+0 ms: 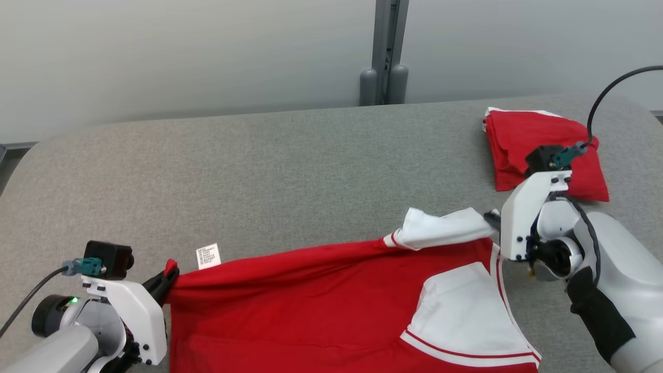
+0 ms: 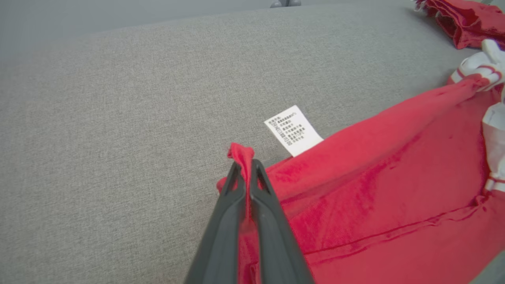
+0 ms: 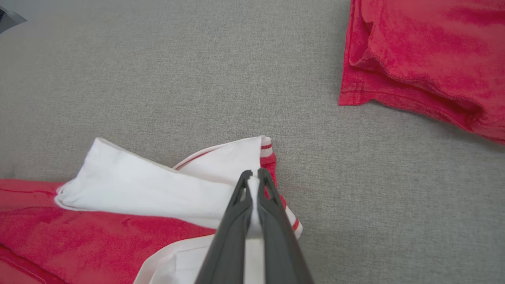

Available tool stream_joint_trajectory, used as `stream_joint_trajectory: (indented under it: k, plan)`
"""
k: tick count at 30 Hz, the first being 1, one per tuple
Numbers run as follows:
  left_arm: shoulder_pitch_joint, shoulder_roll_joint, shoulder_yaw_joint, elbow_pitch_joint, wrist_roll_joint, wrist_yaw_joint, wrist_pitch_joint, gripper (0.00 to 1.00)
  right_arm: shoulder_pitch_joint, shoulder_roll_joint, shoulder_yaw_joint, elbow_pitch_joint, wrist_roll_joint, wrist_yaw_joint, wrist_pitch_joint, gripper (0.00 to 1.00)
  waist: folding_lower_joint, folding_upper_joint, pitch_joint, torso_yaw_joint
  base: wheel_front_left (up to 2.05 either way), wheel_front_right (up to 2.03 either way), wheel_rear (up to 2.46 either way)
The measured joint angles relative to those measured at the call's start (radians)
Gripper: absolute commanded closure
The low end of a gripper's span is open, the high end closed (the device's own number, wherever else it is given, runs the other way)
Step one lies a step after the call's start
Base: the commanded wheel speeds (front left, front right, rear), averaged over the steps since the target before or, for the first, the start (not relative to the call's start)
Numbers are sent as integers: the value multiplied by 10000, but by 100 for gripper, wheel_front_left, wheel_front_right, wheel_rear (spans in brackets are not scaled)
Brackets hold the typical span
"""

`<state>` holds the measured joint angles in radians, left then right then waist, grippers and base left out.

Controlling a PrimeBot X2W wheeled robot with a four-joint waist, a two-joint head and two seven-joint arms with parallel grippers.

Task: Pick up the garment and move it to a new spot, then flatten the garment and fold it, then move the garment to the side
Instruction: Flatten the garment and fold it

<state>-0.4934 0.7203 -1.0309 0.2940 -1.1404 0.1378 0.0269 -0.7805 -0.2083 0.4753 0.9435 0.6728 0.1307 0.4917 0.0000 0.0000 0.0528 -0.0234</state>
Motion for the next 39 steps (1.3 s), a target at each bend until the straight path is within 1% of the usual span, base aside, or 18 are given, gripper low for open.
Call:
stream_joint_trajectory:
  k: [7, 12, 20, 23, 28, 29, 30, 31, 32, 33, 39]
  plan:
    - [293, -79, -222, 134, -125, 17, 253, 100, 1012, -734, 539, -1457, 752, 0, 1175, 100, 0, 0, -318, -283, 0, 0, 0]
    - [398, -84, -343, 155, -138, 125, 359, 100, 1677, -1103, 688, -2552, 1051, 0, 1720, 100, 0, 0, -426, -388, 0, 0, 0]
    - [731, -36, -504, -67, -153, 280, 522, 100, 2597, -1624, 334, -3971, 1183, 0, 2274, 100, 0, 0, -526, -390, 0, 0, 0]
    - [918, -59, -570, -144, -228, 378, 608, 100, 2999, -1680, 167, -4389, 1106, 0, 2606, 100, 1, 0, -545, -354, 0, 0, 0]
    - [1011, -136, -593, -119, -305, 410, 591, 100, 3629, -1664, -201, -4961, 880, 0, 2936, 100, 0, 0, -566, -270, 0, 0, 0]
    - [1020, -157, -593, -90, -314, 410, 585, 100, 3768, -1645, -268, -5060, 813, 0, 3020, 91, 0, 0, -575, -251, 0, 0, 0]
    - [1041, -182, -593, -59, -320, 410, 562, 83, 3893, -1613, -347, -5137, 771, 0, 3116, 82, 0, 0, -584, -234, 0, 0, 0]
    - [1078, -207, -598, -13, -330, 410, 562, 60, 4026, -1584, -418, -5235, 721, 0, 3208, 69, 1, 0, -594, -216, 0, 0, 0]
    - [1124, -236, -604, 35, -351, 410, 562, 0, 4144, -1565, -493, -5342, 667, 0, 3285, 17, 0, 0, -605, -202, 0, 0, 0]
    - [1167, -272, -614, 71, -389, 408, 562, 0, 4250, -1557, -579, -5430, 619, 0, 3319, 0, 0, 0, -617, -189, 0, 0, 0]
    - [1239, -341, -612, 244, -493, 407, 537, 0, 4868, -1496, -1114, -5921, 282, 0, 3540, 0, 0, 0, -703, -150, 0, 0, 0]
